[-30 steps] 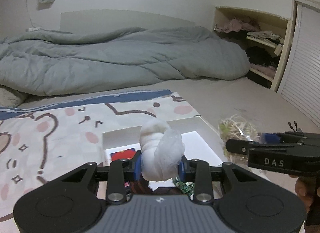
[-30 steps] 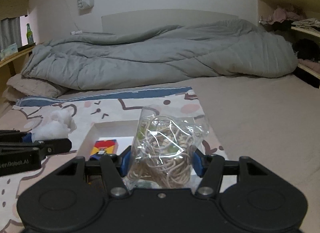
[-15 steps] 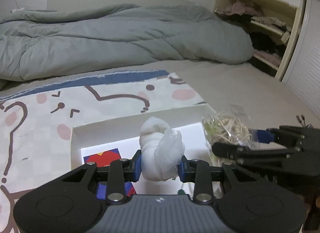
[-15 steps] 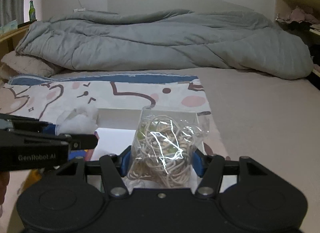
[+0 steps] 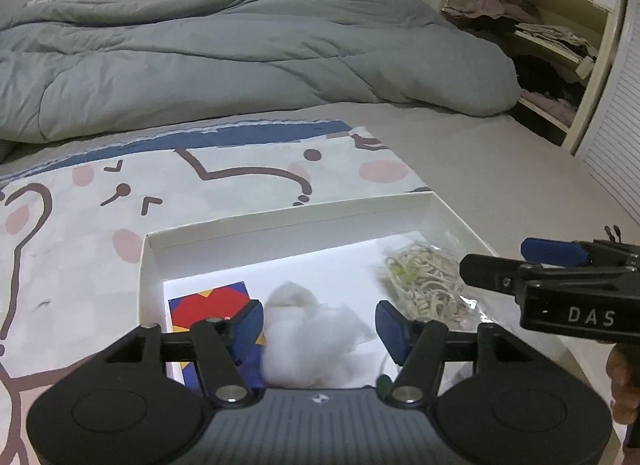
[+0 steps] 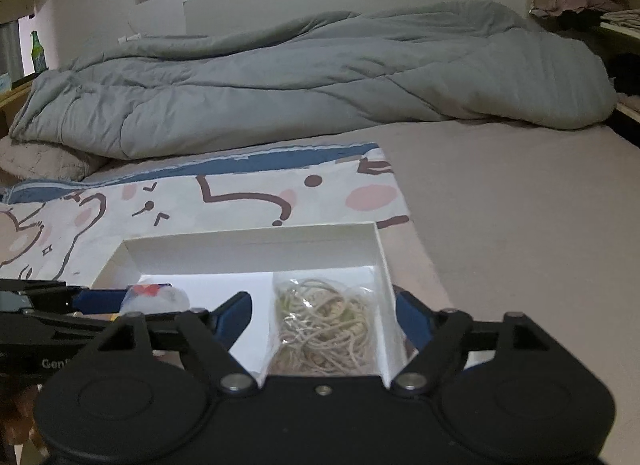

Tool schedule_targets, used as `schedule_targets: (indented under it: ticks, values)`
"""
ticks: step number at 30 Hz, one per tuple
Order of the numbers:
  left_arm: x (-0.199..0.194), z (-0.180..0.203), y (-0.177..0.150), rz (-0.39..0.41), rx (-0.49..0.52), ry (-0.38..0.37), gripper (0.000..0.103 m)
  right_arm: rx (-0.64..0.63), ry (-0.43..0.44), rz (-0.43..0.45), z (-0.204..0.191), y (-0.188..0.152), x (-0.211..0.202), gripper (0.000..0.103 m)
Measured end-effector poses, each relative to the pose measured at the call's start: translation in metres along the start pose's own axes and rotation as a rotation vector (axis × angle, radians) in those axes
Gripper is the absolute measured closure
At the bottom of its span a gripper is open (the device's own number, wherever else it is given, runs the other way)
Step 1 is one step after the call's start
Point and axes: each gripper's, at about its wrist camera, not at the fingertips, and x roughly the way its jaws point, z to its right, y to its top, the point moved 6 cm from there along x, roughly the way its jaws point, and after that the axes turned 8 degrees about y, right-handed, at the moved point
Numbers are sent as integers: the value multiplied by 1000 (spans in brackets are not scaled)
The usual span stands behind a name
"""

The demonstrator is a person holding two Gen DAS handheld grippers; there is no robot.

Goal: Organize objects
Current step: 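Lower bag into tray with right tool while left tool lowers cotton wad beside it, then open both tools and withdraw them up from the tray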

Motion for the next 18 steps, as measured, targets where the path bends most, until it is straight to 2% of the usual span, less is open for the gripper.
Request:
schedule_targets:
  ticks: [7,18]
  values:
    - [-17,11,1,12,18,-24,40,-12,-2,6,-3,-2,-20,23]
    - [-60,1,-6,23,-9,4,40,12,-10,28,-24,-6,-58,22]
